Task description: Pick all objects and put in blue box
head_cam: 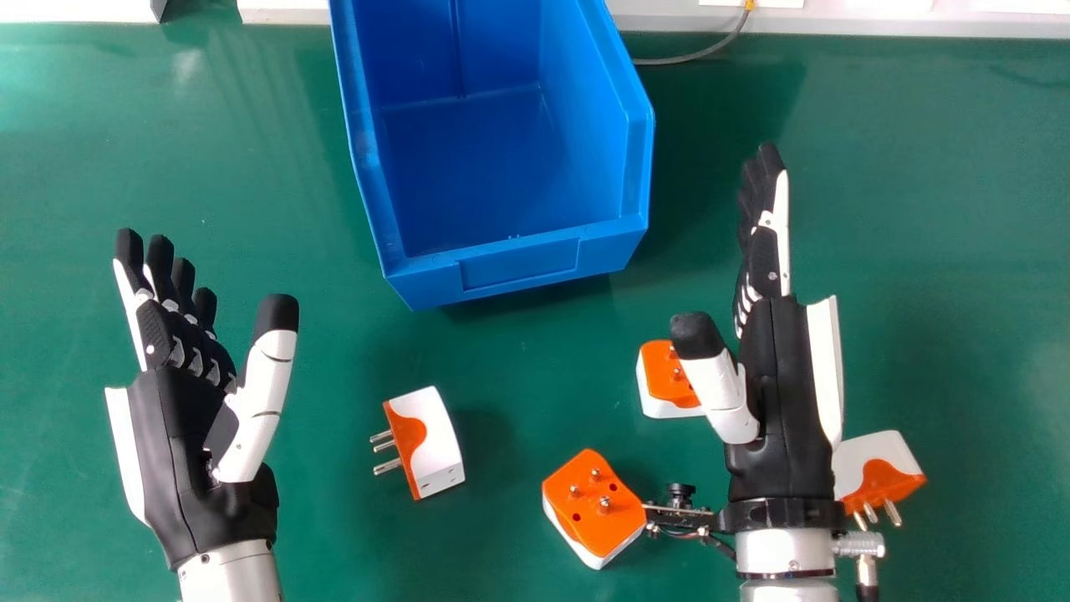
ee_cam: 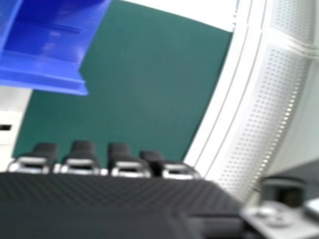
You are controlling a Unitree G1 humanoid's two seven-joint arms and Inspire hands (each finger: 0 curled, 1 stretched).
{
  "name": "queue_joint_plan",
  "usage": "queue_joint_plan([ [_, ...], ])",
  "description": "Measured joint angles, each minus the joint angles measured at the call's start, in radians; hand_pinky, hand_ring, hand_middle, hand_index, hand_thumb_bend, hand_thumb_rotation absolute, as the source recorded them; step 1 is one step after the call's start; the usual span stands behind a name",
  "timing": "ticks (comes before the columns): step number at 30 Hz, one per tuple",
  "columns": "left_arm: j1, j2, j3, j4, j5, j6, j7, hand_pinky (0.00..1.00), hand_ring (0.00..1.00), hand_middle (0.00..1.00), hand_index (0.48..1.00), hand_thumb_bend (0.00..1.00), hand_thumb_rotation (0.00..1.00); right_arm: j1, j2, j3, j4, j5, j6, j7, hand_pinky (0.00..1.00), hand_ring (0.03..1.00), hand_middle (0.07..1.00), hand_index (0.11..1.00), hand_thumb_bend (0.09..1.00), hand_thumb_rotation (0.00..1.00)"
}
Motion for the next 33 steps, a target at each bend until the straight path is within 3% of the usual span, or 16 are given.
queue_joint_plan([
  [14,0.0,0.0,0.0,0.018,0.0,0.0,0.0,1.0,1.0,1.0,1.0,0.67,0.4,0.0,0.0,-0.001,-0.001,0.002,0.001,0.016,1.0,1.0,1.0,1.0,0.861,1.0],
  [21,-0.002,0.0,-0.001,0.025,0.0,-0.001,0.0,1.0,1.0,1.0,1.0,0.67,0.4,-0.001,-0.01,-0.049,-0.049,-0.004,0.017,0.027,1.0,1.0,1.0,1.0,0.853,1.0],
  [24,-0.007,-0.001,-0.002,0.026,-0.001,-0.001,0.001,1.0,1.0,1.0,1.0,0.68,0.4,0.0,-0.035,-0.081,-0.102,-0.024,0.097,0.037,1.0,1.0,1.0,1.0,0.837,1.0],
  [26,-0.01,-0.001,-0.002,0.027,-0.001,-0.001,0.001,1.0,1.0,1.0,1.0,0.68,0.4,0.005,-0.057,-0.1,-0.158,-0.059,0.184,0.056,1.0,1.0,1.0,1.0,0.837,1.0],
  [27,-0.012,-0.001,-0.002,0.027,-0.001,-0.001,0.001,1.0,1.0,1.0,1.0,0.68,0.4,0.013,-0.083,-0.115,-0.224,-0.094,0.278,0.088,1.0,1.0,1.0,1.0,0.826,1.0],
  [28,-0.012,-0.001,-0.002,0.027,-0.001,-0.001,0.001,1.0,1.0,1.0,1.0,0.68,0.4,0.014,-0.089,-0.116,-0.232,-0.097,0.287,0.093,1.0,1.0,1.0,1.0,0.826,1.0],
  [31,-0.017,-0.001,-0.003,0.028,-0.005,-0.001,-0.002,1.0,1.0,1.0,1.0,0.68,0.4,0.052,-0.135,-0.129,-0.38,-0.195,0.483,0.182,1.0,1.0,1.0,1.0,0.83,0.99],
  [33,-0.019,-0.001,-0.003,0.028,-0.008,-0.001,-0.003,1.0,1.0,1.0,1.0,0.68,0.4,0.067,-0.197,-0.129,-0.484,-0.321,0.62,0.287,1.0,1.0,1.0,1.0,0.83,0.99],
])
